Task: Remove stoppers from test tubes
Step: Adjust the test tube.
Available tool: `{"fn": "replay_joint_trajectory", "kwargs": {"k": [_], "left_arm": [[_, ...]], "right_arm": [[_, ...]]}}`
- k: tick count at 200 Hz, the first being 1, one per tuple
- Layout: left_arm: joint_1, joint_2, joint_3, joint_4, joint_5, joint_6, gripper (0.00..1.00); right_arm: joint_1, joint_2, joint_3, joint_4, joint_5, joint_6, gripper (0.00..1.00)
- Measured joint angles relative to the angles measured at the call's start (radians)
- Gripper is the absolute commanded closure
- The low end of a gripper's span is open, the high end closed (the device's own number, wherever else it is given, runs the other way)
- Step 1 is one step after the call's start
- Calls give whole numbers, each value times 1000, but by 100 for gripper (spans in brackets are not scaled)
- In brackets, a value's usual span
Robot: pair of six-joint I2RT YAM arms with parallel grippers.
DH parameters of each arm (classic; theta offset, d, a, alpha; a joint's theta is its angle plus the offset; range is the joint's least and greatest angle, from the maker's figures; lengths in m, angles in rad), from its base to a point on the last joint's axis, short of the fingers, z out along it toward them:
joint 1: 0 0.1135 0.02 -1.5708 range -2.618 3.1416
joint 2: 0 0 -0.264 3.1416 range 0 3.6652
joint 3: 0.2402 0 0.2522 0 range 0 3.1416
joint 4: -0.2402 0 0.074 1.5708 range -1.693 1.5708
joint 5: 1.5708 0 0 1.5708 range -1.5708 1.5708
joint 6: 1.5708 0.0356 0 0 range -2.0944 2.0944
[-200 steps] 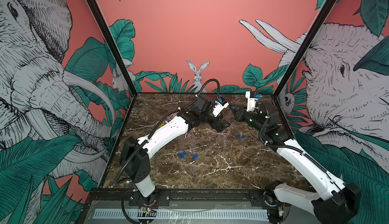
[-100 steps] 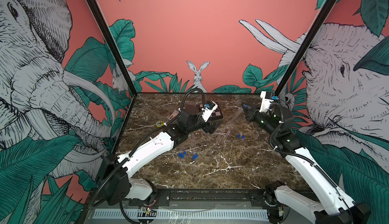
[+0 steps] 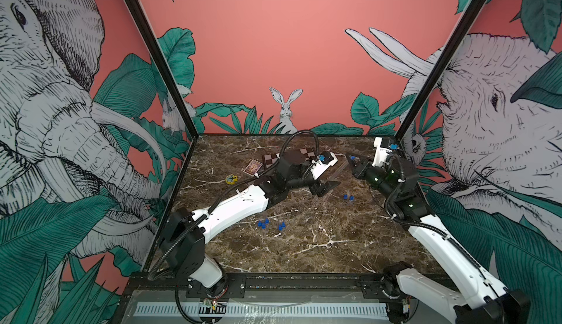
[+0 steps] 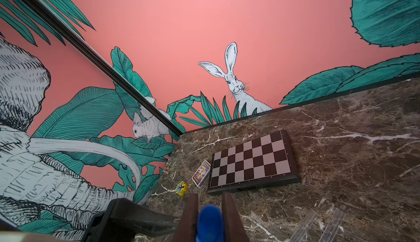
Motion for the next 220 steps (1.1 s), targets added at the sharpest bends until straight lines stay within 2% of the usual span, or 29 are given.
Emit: {"fn": "replay_joint_trajectory", "kwargs": {"k": [36, 66, 90, 114, 161, 174, 194, 206, 220], "left_arm": [[-5, 64, 60, -2, 12, 14, 25], [-7, 108, 85, -2, 17, 23, 38], [-10, 143, 117, -2, 24, 25, 41], [-14, 159, 136, 3, 27, 27, 51], [-16, 173, 149, 2, 31, 37, 63], [-16, 175, 149, 1, 32, 42, 69], [-16, 176, 150, -2, 34, 49, 74], [-16, 176, 150, -3, 37, 52, 77], [-16, 176, 150, -5, 37, 52, 84]], "right_arm": [[0, -18, -13, 24, -1, 19, 100], [0, -30, -29, 47, -2, 39, 100], [0, -31, -42, 63, -6, 61, 100], [0, -30, -52, 77, -13, 80, 100], [0, -32, -55, 93, -16, 98, 100], [0, -35, -56, 93, -16, 98, 99], [0, -44, -60, 94, -15, 99, 98], [0, -50, -66, 97, -14, 99, 94], [0, -54, -71, 97, -12, 99, 91]]}}
